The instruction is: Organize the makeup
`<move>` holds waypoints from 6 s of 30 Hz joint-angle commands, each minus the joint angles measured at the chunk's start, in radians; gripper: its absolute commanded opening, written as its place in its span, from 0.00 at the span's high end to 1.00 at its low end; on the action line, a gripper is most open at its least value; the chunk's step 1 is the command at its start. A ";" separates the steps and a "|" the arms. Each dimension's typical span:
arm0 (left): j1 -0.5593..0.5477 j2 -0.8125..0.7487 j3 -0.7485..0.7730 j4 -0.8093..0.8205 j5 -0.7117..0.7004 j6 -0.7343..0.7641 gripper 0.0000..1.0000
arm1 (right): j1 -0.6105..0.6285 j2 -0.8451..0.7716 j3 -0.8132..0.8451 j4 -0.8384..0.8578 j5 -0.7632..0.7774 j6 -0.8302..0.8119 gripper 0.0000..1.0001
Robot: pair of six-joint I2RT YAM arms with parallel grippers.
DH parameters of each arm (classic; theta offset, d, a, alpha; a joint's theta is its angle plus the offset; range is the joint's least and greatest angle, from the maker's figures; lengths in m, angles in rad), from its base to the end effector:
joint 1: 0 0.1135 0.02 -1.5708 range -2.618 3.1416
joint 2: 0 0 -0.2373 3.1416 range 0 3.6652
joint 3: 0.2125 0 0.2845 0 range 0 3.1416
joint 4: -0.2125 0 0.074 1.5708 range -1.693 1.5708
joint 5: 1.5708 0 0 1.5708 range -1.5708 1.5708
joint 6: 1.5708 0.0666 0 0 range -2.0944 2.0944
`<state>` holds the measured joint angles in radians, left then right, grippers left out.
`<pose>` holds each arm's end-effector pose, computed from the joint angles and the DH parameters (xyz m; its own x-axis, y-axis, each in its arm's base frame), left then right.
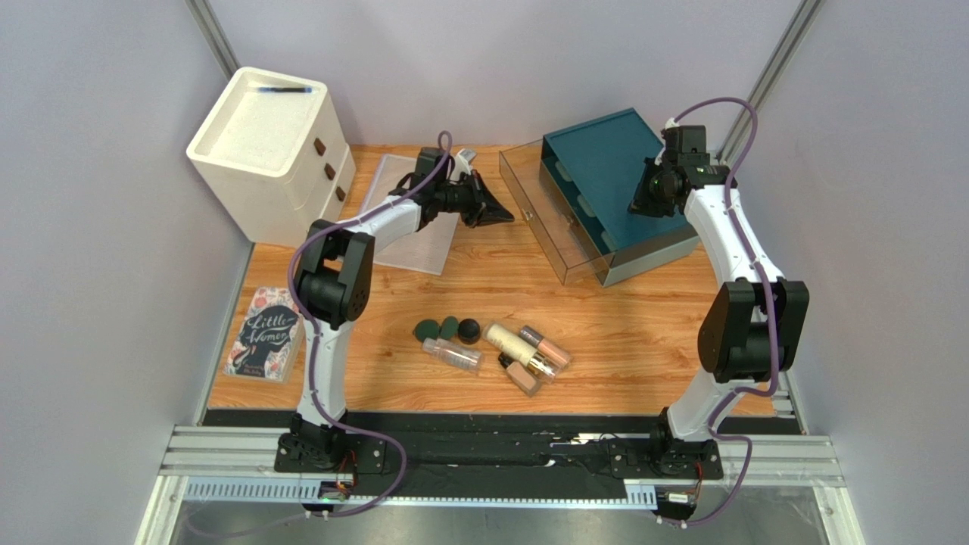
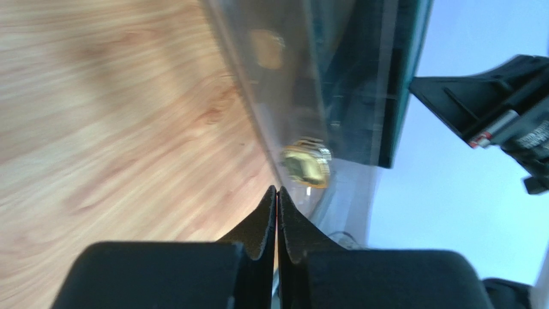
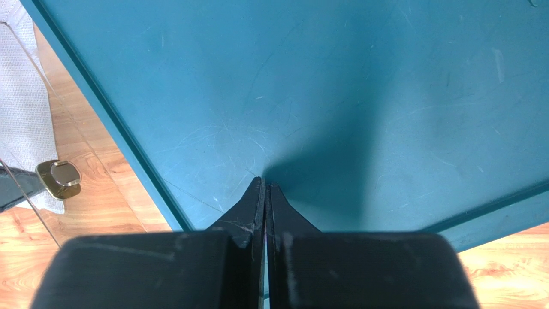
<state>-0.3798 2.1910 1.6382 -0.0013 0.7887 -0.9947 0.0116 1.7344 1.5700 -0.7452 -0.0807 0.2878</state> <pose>0.4737 -0.2400 0.1480 -0.9552 -0.2551 -0.1502 0.0378 0.3983 -0.9165 0.4289 0.0103 0.2505 -0.7741 0.2740 -0.5707 0.1655 0.9577 0.2353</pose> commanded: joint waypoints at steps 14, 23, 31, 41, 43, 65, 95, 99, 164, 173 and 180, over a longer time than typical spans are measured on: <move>0.016 -0.131 0.141 -0.590 -0.153 0.556 0.42 | -0.002 0.109 -0.008 -0.098 0.001 -0.016 1.00; -0.089 -0.335 -0.061 -0.807 -0.382 0.853 0.35 | -0.002 0.137 0.015 -0.109 -0.014 -0.029 1.00; -0.212 -0.516 -0.262 -0.838 -0.450 0.941 0.28 | -0.002 0.148 0.016 -0.114 -0.028 -0.029 1.00; -0.361 -0.603 -0.336 -0.882 -0.476 1.059 0.27 | -0.002 0.117 -0.033 -0.114 -0.028 -0.035 1.00; -0.390 -0.603 -0.348 -0.901 -0.494 1.080 0.27 | -0.002 0.105 -0.048 -0.114 -0.027 -0.035 1.00; -0.488 -0.481 -0.506 -0.819 -0.638 1.099 0.27 | -0.002 -0.002 -0.168 -0.114 -0.022 -0.035 1.00; -0.585 -0.506 -0.424 -0.876 -0.741 0.929 1.00 | -0.002 0.062 -0.117 -0.105 -0.030 -0.010 1.00; -0.585 -0.588 -0.217 -0.905 -0.787 0.910 1.00 | -0.004 0.068 -0.107 -0.102 -0.031 -0.009 1.00; -0.294 -0.425 0.129 -0.798 -0.394 0.812 0.36 | -0.036 0.106 -0.087 -0.092 -0.073 -0.038 1.00; -0.461 -0.487 -0.113 -0.856 -0.574 0.904 0.32 | -0.036 0.087 -0.111 -0.086 -0.079 -0.038 1.00; -0.551 -0.490 -0.190 -0.885 -0.577 0.923 0.32 | -0.035 0.056 -0.159 -0.072 -0.083 -0.035 1.00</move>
<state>-0.8997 1.7309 1.4742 -0.8688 0.2283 -0.1154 -0.0212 1.7332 1.5082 -0.6296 -0.2203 0.2836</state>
